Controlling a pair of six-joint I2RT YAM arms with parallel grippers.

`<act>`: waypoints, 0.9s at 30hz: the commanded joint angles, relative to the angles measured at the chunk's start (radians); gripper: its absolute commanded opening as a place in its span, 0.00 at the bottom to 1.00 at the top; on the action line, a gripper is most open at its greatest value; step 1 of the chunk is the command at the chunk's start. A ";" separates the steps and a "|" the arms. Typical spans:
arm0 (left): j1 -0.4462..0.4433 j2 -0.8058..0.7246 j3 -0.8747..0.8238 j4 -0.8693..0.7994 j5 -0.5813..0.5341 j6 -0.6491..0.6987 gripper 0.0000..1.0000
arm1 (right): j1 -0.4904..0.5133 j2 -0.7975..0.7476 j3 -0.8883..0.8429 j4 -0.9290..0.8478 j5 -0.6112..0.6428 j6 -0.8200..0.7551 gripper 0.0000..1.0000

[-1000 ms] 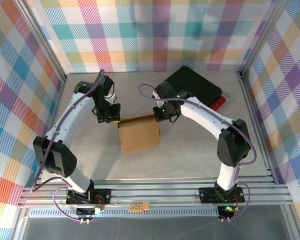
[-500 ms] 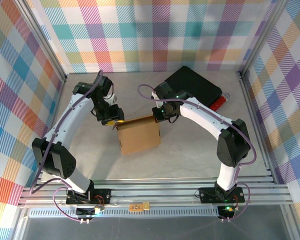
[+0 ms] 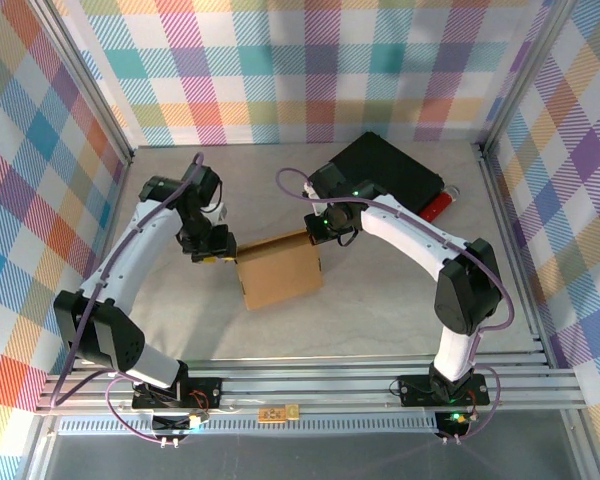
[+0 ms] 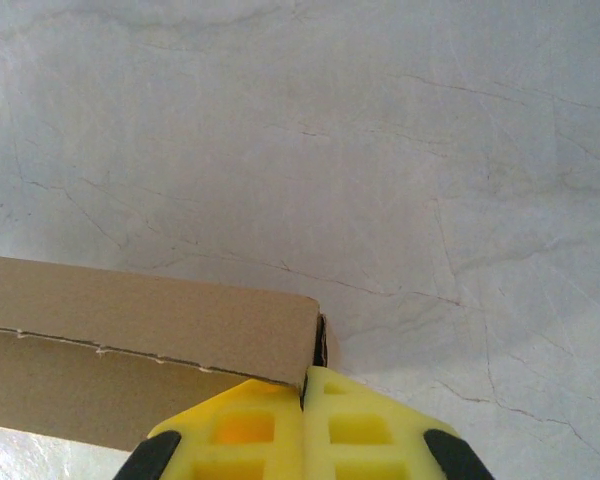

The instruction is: Fold the paper box

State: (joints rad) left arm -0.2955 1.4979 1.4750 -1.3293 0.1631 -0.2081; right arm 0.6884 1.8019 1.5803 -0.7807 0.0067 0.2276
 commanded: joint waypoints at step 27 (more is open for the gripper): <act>0.001 0.110 0.076 0.052 0.045 0.002 0.02 | 0.005 -0.045 0.012 -0.011 0.013 0.013 0.00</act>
State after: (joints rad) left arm -0.2958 1.6001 1.5002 -1.2411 0.1928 -0.1905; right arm 0.6884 1.7962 1.5803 -0.7803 0.0147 0.2276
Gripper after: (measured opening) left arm 0.047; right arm 0.065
